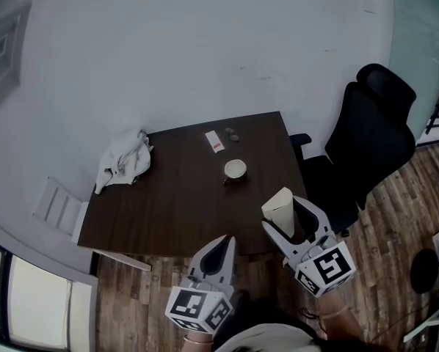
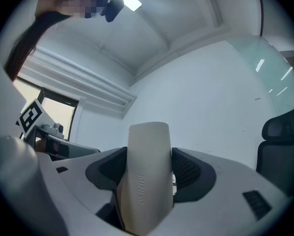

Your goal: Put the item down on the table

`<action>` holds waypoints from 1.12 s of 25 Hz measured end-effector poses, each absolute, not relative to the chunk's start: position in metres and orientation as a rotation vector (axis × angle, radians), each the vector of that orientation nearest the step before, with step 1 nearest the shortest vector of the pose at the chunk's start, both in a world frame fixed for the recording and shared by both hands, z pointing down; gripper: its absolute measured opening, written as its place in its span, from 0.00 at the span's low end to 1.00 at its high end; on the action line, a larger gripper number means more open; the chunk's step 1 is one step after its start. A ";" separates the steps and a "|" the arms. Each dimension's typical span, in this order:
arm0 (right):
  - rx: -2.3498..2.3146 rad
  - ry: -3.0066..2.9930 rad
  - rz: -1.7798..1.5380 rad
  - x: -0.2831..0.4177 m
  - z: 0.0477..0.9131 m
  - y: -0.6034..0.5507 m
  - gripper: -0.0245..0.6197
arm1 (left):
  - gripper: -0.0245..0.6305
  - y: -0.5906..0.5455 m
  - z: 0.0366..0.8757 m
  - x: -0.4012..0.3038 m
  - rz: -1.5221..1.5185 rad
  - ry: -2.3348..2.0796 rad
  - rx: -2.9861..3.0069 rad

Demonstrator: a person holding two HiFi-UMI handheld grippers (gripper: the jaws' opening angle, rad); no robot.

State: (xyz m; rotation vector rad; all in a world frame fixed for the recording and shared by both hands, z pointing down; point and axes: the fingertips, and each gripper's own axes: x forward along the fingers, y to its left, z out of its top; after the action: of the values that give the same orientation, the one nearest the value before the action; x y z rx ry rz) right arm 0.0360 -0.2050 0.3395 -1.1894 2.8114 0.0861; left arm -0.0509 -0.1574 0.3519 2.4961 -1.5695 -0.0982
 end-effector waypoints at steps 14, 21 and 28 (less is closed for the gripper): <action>-1.250 2.934 0.102 0.000 0.382 -0.260 0.49 | 0.07 -0.211 0.352 -0.090 -0.095 -1.543 2.519; -1.282 3.008 0.098 -0.018 0.406 -0.288 0.49 | 0.07 -0.239 0.353 -0.111 -0.082 -1.519 2.528; -1.320 3.092 0.064 -0.031 0.441 -0.313 0.49 | 0.07 -0.263 0.358 -0.125 -0.068 -1.484 2.544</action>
State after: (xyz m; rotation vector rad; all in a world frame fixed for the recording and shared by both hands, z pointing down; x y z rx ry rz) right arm -0.0314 -0.3125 0.4406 -1.3197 3.0917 0.0636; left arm -0.1253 -0.2626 0.3583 2.5443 -1.4842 -0.0683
